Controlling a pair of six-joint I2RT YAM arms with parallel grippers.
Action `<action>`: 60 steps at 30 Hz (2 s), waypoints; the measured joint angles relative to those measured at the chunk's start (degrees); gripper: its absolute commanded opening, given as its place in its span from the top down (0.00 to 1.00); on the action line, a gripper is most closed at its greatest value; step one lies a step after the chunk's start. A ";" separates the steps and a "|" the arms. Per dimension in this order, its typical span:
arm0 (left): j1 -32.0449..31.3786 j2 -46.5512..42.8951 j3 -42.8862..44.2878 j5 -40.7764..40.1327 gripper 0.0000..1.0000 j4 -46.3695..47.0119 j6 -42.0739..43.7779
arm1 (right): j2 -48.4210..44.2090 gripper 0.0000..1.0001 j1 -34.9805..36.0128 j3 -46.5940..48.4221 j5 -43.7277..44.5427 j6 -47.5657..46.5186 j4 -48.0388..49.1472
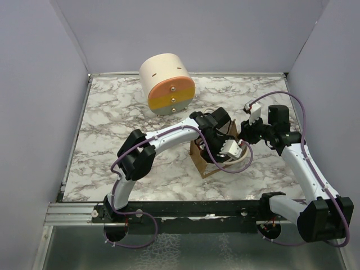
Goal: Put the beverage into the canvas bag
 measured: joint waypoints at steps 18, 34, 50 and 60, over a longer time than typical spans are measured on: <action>0.02 -0.07 -0.50 -0.39 0.28 1.20 -3.13 | -0.55 0.60 0.00 0.00 -0.48 -0.15 -0.02; 0.04 -0.83 -0.76 -0.42 0.15 1.53 -5.05 | -0.85 0.59 0.00 -0.02 -1.11 -0.17 -0.02; 0.02 -6.19 -0.26 -0.44 0.15 -0.11 -6.05 | -1.05 0.60 0.00 -0.09 -1.29 -0.20 -0.02; 0.02 -10.12 1.25 -4.04 0.17 -1.33 -6.38 | -1.25 0.60 0.00 -0.09 -1.36 -0.22 -0.02</action>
